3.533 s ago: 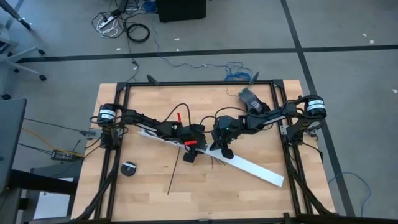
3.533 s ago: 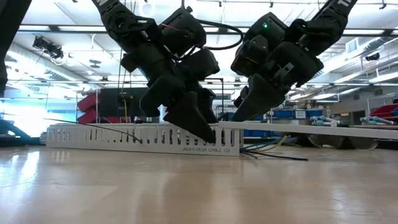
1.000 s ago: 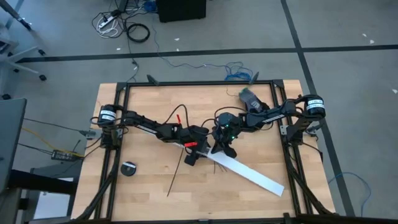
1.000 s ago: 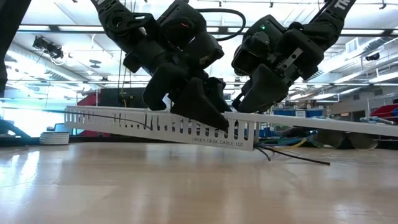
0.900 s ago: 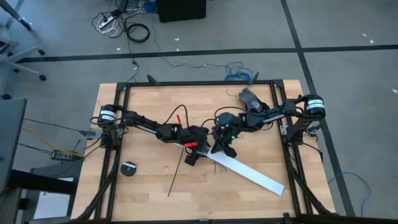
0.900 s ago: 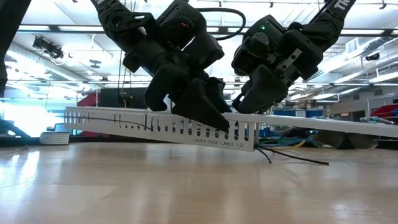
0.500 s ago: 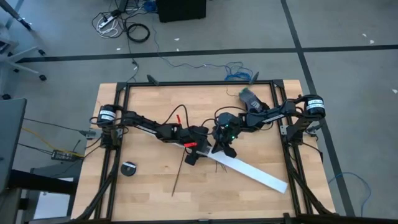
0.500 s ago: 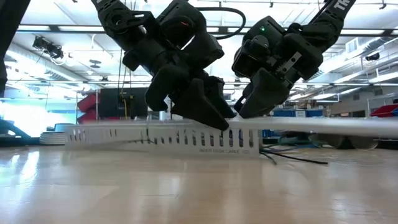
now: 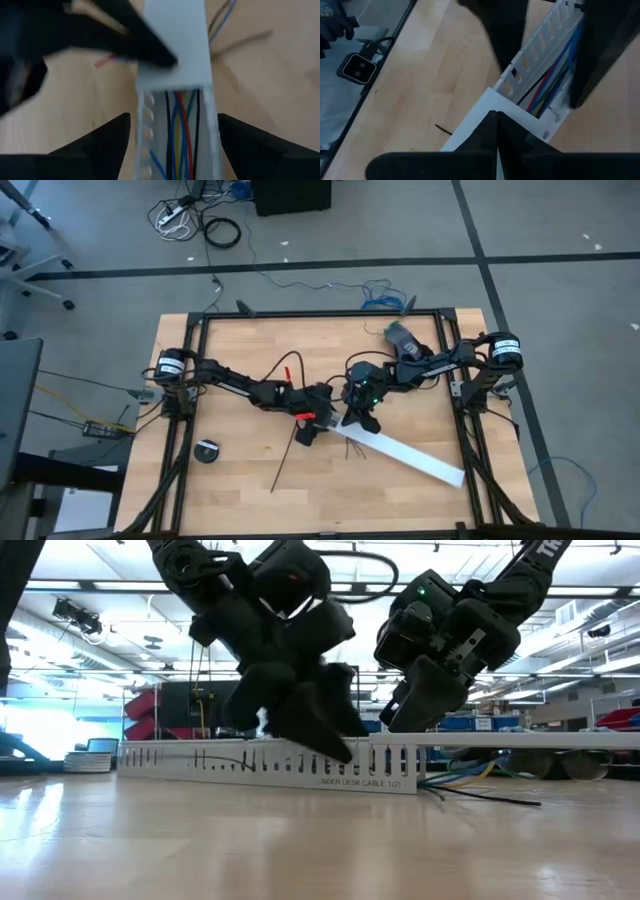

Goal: Ziptie cables
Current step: Close the lid on the cable duct

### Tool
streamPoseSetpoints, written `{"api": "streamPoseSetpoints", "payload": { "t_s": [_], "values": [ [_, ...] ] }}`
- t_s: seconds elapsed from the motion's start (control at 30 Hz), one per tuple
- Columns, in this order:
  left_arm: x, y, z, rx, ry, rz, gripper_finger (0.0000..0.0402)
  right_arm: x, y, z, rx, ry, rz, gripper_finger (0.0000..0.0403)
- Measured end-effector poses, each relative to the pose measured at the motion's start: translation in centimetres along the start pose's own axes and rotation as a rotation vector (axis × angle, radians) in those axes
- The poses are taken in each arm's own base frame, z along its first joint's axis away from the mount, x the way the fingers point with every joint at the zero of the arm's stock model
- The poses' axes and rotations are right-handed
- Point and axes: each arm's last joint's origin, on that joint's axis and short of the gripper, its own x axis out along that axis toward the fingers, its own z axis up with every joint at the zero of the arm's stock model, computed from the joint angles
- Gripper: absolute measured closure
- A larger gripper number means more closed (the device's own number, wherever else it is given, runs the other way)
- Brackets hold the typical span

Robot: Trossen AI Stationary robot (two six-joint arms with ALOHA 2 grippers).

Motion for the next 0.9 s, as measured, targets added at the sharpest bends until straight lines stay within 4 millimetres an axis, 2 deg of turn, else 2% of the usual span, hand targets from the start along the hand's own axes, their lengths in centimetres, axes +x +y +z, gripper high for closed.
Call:
{"api": "streamPoseSetpoints", "payload": {
  "t_s": [0.3,0.5,0.9],
  "values": [
    [-1.9,0.3,-0.5,-0.008,0.123,-0.005,0.0112,0.1,0.2,-0.2,0.008,0.021,0.004,0.0403],
    [-2.4,1.0,-2.0,-0.036,0.248,-0.020,0.0112,0.3,0.5,-0.2,0.000,0.024,0.008,0.0403],
    [-2.2,0.9,-1.8,-0.030,0.210,-0.038,0.0120,0.3,0.6,-0.3,0.002,0.026,0.028,0.0403]
  ]
}}
